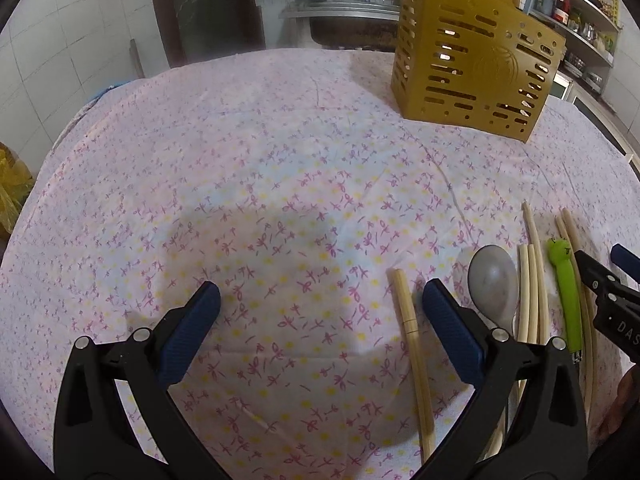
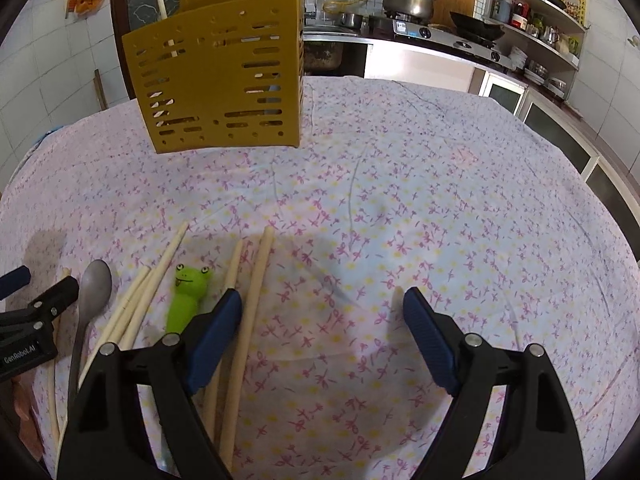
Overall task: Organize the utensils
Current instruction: 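Grasp a wooden chopstick with the right tool while the left tool grasps another chopstick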
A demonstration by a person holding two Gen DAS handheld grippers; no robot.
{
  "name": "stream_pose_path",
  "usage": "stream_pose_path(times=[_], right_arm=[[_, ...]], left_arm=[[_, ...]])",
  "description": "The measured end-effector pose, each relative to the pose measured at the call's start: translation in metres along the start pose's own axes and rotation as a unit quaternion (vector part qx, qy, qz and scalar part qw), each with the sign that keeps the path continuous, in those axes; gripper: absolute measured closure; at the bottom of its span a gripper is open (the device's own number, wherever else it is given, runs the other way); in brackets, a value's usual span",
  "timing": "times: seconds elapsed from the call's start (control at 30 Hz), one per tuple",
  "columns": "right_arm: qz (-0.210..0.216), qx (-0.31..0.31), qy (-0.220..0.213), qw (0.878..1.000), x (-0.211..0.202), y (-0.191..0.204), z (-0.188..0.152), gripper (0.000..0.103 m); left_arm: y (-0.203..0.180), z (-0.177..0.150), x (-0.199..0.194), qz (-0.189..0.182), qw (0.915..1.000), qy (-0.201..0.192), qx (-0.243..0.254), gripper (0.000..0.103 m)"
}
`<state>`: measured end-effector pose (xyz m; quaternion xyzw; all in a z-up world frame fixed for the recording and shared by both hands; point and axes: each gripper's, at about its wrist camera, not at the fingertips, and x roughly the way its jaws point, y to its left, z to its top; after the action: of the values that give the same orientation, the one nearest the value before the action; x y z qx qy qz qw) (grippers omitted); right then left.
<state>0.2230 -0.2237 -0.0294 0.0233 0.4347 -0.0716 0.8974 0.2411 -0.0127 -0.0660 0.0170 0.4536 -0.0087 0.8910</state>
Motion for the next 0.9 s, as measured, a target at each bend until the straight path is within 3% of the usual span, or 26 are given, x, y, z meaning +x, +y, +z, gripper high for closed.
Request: stream_pose_path(times=[0.13, 0.57, 0.77, 0.9], right_arm=[[0.009, 0.009, 0.003, 1.0, 0.004, 0.003, 0.005, 0.032], [0.036, -0.009, -0.005, 0.999, 0.005, 0.02, 0.014, 0.094], [0.049, -0.009, 0.0, 0.999, -0.004, 0.011, 0.005, 0.095], [0.056, -0.002, -0.001, 0.998, -0.009, 0.004, -0.003, 0.095]], left_arm=[[0.0, 0.0, 0.001, -0.002, 1.0, 0.0, -0.002, 0.005], [0.0, 0.001, 0.002, -0.003, 1.0, 0.002, -0.006, 0.005], [-0.002, -0.004, -0.004, 0.0, 1.0, 0.001, -0.005, 0.006], [-0.01, -0.008, -0.011, -0.001, 0.9999, -0.004, 0.009, 0.016]])
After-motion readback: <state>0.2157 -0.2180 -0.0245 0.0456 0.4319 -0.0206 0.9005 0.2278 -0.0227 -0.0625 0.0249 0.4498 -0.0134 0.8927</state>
